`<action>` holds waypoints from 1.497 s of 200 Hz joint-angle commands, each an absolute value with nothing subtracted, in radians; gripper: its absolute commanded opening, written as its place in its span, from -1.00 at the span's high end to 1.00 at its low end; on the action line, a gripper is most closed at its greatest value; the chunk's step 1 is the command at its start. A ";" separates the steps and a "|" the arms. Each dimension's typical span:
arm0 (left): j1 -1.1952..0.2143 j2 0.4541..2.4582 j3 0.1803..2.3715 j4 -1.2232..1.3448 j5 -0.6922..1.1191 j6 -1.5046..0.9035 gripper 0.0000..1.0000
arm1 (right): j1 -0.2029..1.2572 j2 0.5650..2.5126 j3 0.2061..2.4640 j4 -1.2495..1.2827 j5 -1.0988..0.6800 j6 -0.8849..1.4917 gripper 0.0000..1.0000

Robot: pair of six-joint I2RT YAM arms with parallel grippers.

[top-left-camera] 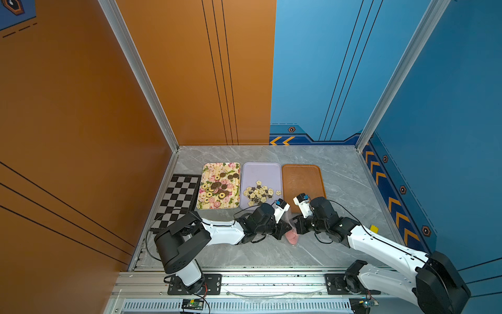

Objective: Pour cookies out of the ziploc bag
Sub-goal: Open the ziploc bag at the center of the board.

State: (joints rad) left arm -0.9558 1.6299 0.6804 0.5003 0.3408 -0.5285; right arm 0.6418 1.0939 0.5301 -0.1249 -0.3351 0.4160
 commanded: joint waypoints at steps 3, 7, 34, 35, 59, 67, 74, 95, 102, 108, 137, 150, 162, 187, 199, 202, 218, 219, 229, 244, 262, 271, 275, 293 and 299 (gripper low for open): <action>-0.952 1.601 0.655 0.557 0.302 -0.536 1.00 | 0.643 1.000 0.548 -0.237 -0.182 0.438 1.00; -0.948 1.596 0.649 0.558 0.296 -0.538 1.00 | 0.638 0.985 0.548 -0.255 -0.162 0.445 1.00; -0.940 1.581 0.634 0.558 0.273 -0.547 1.00 | 0.609 0.959 0.567 -0.370 -0.118 0.456 1.00; -0.939 1.582 0.634 0.557 0.273 -0.547 1.00 | 0.609 0.959 0.567 -0.373 -0.116 0.456 1.00; -0.935 1.596 0.638 0.557 0.273 -0.554 1.00 | 0.606 0.946 0.551 -0.385 -0.125 0.454 1.00; -0.933 1.597 0.640 0.557 0.273 -0.557 1.00 | 0.606 0.939 0.546 -0.385 -0.124 0.455 1.00; -0.932 1.597 0.637 0.558 0.272 -0.557 1.00 | 0.607 0.932 0.542 -0.385 -0.125 0.453 1.00; -0.931 1.593 0.633 0.557 0.262 -0.562 1.00 | 0.605 0.915 0.530 -0.388 -0.103 0.459 1.00; -0.928 1.592 0.629 0.557 0.253 -0.567 1.00 | 0.600 0.914 0.532 -0.397 -0.083 0.459 1.00; -0.926 1.589 0.625 0.557 0.244 -0.573 1.00 | 0.598 0.915 0.532 -0.410 -0.061 0.460 1.00; -0.898 1.573 0.590 0.557 0.179 -0.622 1.00 | 0.589 0.953 0.555 -0.487 0.029 0.459 1.00; -0.882 1.569 0.573 0.562 0.166 -0.643 1.00 | 0.589 0.962 0.556 -0.497 0.055 0.456 1.00; -0.874 1.566 0.562 0.577 0.168 -0.652 1.00 | 0.588 0.960 0.554 -0.496 0.057 0.457 1.00; -0.871 1.571 0.560 0.578 0.163 -0.658 1.00 | 0.578 0.954 0.552 -0.497 0.066 0.453 1.00; -0.870 1.573 0.560 0.581 0.167 -0.660 1.00 | 0.568 0.950 0.551 -0.498 0.063 0.448 1.00; -0.870 1.572 0.559 0.583 0.170 -0.660 1.00 | 0.566 0.948 0.551 -0.496 0.057 0.443 1.00; -0.870 1.578 0.562 0.601 0.193 -0.653 1.00 | 0.563 0.929 0.540 -0.467 0.022 0.430 1.00; -0.870 1.578 0.562 0.603 0.196 -0.653 1.00 | 0.563 0.927 0.539 -0.465 0.020 0.430 1.00; -0.872 1.586 0.561 0.631 0.222 -0.647 1.00 | 0.562 0.898 0.527 -0.438 -0.002 0.423 1.00; -0.879 1.590 0.547 0.720 0.287 -0.634 1.00 | 0.563 0.834 0.512 -0.411 -0.027 0.421 0.60; -0.896 1.585 0.543 0.771 0.339 -0.611 1.00 | 0.560 0.756 0.514 -0.443 0.013 0.431 0.29; -0.909 1.580 0.549 0.772 0.347 -0.591 1.00 | 0.560 0.724 0.526 -0.472 0.042 0.433 0.25; -0.916 1.579 0.551 0.772 0.353 -0.583 1.00 | 0.560 0.709 0.530 -0.484 0.047 0.433 0.23; -0.947 1.577 0.567 0.774 0.362 -0.553 1.00 | 0.565 0.653 0.547 -0.499 0.027 0.447 0.16; -0.955 1.576 0.569 0.777 0.364 -0.545 1.00 | 0.569 0.640 0.551 -0.495 0.003 0.453 0.15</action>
